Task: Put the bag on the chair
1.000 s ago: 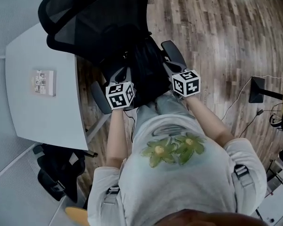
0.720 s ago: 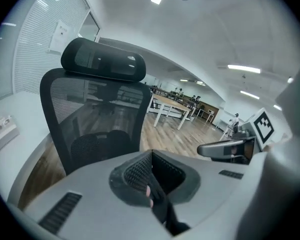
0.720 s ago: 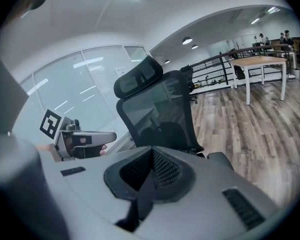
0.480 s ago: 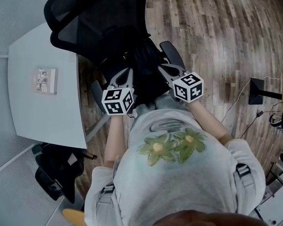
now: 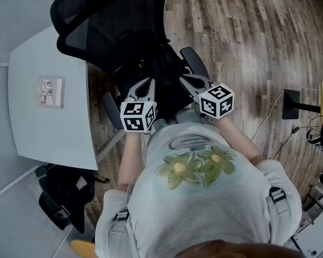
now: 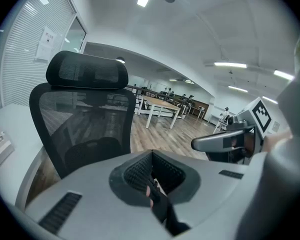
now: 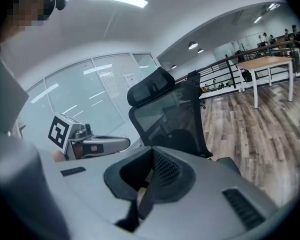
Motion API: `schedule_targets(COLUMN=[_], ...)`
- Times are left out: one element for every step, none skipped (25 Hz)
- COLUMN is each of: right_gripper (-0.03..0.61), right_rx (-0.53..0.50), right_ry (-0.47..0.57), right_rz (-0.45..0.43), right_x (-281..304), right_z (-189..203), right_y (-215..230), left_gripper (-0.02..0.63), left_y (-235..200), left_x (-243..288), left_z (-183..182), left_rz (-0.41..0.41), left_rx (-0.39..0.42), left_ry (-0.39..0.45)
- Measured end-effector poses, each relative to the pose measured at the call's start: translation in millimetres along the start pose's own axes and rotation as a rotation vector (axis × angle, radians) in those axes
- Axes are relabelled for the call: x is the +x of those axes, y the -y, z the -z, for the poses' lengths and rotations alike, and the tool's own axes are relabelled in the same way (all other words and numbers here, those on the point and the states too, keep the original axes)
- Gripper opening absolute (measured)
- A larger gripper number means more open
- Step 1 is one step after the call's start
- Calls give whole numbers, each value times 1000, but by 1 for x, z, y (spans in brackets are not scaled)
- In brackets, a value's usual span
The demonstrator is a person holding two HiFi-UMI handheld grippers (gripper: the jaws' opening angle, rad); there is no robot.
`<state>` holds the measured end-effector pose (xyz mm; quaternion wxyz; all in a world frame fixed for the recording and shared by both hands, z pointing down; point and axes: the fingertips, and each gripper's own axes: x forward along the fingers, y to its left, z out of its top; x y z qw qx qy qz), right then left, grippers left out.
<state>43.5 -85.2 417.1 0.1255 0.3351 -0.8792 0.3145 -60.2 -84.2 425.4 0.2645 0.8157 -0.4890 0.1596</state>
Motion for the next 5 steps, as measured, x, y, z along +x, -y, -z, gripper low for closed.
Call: schedule_targets(right_gripper=[5,5,5,5,5], right_rx=[1,2,1,0,-1], right_ry=[1,2,3,3,4], right_rz=[0,0,-1,-2,-4], right_x=[-1,-1,-1,-1,-1], right_z=[0,0,-1,-1,-1], right_y=[0,0,-1,-1,-1], left_gripper=[15,15,15,15,15], left_y=[1,2,3,4,5], left_x=[0,1,1,1,1], left_z=[0,0,0,0,0], left_rz=[2,3,4,6,7], left_rx=[5,9,13,16,19], left_ry=[-1,-3,-3,-4,-5])
